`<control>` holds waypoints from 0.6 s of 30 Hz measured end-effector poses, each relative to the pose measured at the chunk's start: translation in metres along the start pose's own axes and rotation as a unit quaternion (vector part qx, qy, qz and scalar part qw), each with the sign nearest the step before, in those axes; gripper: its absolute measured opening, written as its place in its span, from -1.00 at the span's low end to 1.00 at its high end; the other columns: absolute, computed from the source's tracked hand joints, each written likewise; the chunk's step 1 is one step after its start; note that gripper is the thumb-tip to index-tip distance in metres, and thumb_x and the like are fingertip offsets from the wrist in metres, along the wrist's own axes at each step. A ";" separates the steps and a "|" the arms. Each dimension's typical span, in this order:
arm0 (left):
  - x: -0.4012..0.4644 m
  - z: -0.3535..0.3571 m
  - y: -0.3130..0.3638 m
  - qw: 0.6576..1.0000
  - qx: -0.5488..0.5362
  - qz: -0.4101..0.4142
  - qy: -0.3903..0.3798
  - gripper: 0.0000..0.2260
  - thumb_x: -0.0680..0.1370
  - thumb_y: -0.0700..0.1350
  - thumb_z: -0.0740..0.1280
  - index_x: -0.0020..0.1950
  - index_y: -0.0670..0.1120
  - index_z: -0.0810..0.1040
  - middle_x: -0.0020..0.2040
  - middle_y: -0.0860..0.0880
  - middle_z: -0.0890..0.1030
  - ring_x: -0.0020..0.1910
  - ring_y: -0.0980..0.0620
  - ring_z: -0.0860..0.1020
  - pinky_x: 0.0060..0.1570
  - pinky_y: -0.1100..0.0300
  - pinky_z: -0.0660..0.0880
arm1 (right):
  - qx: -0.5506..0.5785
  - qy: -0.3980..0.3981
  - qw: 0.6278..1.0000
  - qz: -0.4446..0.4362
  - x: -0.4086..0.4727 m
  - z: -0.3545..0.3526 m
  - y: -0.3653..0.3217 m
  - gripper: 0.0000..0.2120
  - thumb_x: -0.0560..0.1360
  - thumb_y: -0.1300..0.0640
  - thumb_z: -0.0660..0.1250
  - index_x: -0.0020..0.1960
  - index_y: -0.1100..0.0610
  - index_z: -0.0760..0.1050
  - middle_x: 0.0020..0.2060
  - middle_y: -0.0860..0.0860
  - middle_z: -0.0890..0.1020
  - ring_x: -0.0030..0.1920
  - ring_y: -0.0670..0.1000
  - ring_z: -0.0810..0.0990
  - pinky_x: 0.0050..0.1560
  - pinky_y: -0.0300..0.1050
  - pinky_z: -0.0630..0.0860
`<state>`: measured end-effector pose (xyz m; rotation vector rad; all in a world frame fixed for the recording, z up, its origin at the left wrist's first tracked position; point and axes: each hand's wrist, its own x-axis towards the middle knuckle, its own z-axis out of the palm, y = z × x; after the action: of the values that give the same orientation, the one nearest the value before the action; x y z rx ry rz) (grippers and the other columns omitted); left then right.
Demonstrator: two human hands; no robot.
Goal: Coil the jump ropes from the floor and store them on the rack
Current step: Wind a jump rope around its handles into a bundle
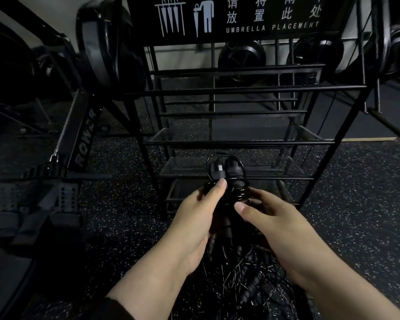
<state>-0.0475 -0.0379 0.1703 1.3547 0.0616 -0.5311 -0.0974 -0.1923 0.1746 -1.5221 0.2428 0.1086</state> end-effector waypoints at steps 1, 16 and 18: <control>-0.001 -0.002 0.002 1.000 0.002 0.005 0.000 -0.61 0.62 0.16 0.31 0.27 -0.09 0.64 0.15 -0.12 0.71 0.17 -0.10 0.68 0.31 -0.19 0.52 | -0.002 -0.004 1.000 0.001 0.000 0.001 -0.002 -0.84 0.55 0.08 0.44 0.12 -0.07 0.64 -0.05 -0.07 0.76 -0.05 -0.05 0.75 -0.07 -0.20 0.66; -0.008 -0.042 0.029 0.996 0.005 0.012 0.093 -0.73 0.63 0.08 0.35 0.12 -0.08 0.70 0.00 -0.04 0.75 0.02 0.00 0.72 0.17 -0.04 0.62 | -0.019 -0.007 1.000 0.018 0.013 0.050 -0.008 -0.59 0.50 0.08 0.52 0.32 -0.01 0.56 0.05 0.00 0.75 0.00 0.07 0.76 0.13 0.11 0.65; -0.008 -0.047 0.030 0.994 0.024 0.023 0.101 -0.70 0.60 0.19 0.36 0.12 0.00 0.70 0.03 0.05 0.75 0.07 0.07 0.70 0.23 0.00 0.58 | 0.001 0.004 1.000 0.021 0.015 0.055 -0.010 -0.55 0.48 0.11 0.53 0.35 0.01 0.54 0.07 0.03 0.74 0.02 0.10 0.75 0.15 0.17 0.64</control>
<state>-0.0300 0.0118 0.1898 1.4508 0.1835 -0.3566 -0.0755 -0.1395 0.1824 -1.5151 0.2816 0.1352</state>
